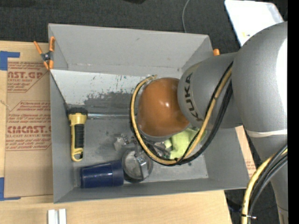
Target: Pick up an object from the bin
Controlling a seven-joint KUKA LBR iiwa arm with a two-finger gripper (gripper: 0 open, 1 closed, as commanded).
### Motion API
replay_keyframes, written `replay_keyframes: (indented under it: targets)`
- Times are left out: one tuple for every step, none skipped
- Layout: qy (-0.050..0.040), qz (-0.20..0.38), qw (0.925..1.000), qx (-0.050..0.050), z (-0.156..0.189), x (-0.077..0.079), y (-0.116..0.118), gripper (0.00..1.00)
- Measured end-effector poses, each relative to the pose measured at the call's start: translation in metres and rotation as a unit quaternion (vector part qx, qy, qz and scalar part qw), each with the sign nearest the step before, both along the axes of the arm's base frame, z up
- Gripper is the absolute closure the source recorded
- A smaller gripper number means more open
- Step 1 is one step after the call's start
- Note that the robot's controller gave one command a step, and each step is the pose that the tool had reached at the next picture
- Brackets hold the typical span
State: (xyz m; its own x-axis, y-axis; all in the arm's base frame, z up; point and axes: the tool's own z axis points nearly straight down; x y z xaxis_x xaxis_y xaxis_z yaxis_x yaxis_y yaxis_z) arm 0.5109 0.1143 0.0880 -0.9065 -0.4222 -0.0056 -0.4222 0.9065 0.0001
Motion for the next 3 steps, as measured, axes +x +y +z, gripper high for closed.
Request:
replay_keyframes:
  targets:
    - [0.0016,0.078,0.9970,-0.002,-0.011,0.001,0.008,0.00]
    - [-0.0006,0.078,0.9970,-0.001,-0.017,0.058,0.042,1.00]
    - [-0.0006,0.078,0.9970,-0.001,-0.017,0.058,0.042,1.00]
